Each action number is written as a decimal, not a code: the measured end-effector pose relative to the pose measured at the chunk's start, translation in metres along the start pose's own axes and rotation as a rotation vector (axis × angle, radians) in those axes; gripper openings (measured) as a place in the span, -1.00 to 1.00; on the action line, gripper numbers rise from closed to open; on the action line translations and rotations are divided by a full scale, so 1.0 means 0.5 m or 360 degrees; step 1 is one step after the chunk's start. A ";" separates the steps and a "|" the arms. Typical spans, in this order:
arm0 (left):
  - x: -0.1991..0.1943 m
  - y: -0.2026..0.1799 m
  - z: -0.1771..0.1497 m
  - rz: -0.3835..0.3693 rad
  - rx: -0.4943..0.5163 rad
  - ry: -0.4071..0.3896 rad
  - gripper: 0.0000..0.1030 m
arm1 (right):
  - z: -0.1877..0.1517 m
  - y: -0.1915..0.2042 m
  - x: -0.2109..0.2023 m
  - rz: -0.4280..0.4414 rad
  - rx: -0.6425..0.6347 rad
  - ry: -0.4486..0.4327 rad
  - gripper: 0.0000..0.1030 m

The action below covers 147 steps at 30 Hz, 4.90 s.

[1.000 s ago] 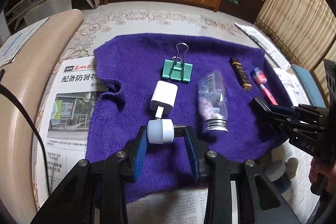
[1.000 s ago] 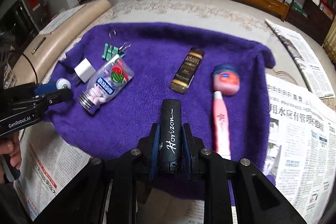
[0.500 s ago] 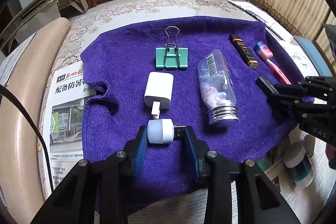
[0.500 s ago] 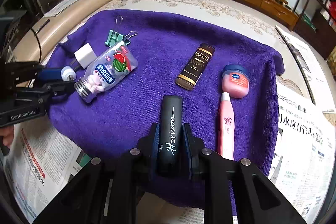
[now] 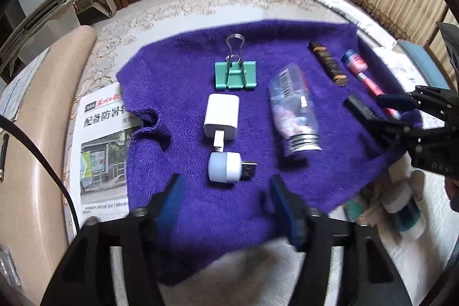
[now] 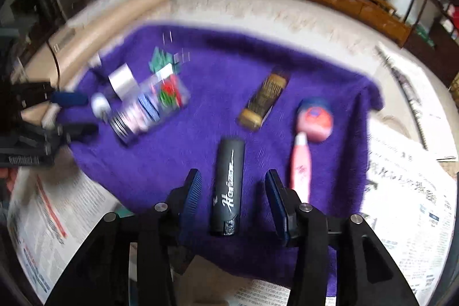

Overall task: Organize rigid objects
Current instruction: 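Place the white cap and black Horizon case on the towel, opening both tools, then grasp the white-and-blue cylinder with the left tool while the right tool grasps the small white jar, then place the cylinder and white jar on the towel, opening both tools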

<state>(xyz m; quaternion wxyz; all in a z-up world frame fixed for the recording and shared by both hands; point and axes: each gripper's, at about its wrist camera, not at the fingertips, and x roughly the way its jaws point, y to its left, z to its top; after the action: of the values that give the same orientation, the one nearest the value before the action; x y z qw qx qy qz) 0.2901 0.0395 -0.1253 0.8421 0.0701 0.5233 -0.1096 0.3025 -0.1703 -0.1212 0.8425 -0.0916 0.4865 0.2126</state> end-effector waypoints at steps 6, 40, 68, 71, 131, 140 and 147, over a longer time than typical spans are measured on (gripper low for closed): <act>-0.077 -0.018 -0.040 -0.0018 -0.0132 -0.0141 0.96 | -0.014 -0.001 -0.085 -0.0043 0.0110 -0.0094 1.00; -0.010 -0.323 -0.135 0.0001 -0.0229 -0.0062 0.98 | -0.299 -0.132 -0.253 -0.0082 0.0614 -0.0048 1.00; -0.068 -0.222 -0.173 -0.0017 -0.0255 -0.0248 -0.33 | -0.274 -0.038 -0.162 -0.0168 0.0377 0.0058 0.99; -0.085 -0.200 -0.185 -0.0020 -0.0290 -0.0269 -0.33 | -0.261 -0.021 -0.143 -0.0188 0.0316 0.0022 0.98; -0.047 -0.173 0.038 -0.0331 -0.0249 -0.0204 -0.33 | -0.016 -0.078 -0.057 0.0040 0.0233 -0.0153 -0.40; 0.015 -0.186 0.069 -0.0300 -0.0189 -0.0103 -0.33 | 0.013 -0.064 0.030 0.0032 0.0108 -0.0018 -0.40; 0.040 -0.185 0.079 -0.0246 -0.0135 -0.0055 -0.33 | 0.019 -0.056 0.043 0.0072 -0.0010 -0.0010 -0.40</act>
<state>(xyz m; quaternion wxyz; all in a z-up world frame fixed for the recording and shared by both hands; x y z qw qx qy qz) 0.3090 -0.0611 -0.1261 0.8423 -0.0080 0.5167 -0.1532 0.3318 -0.1862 -0.1366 0.8386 -0.0826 0.4852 0.2334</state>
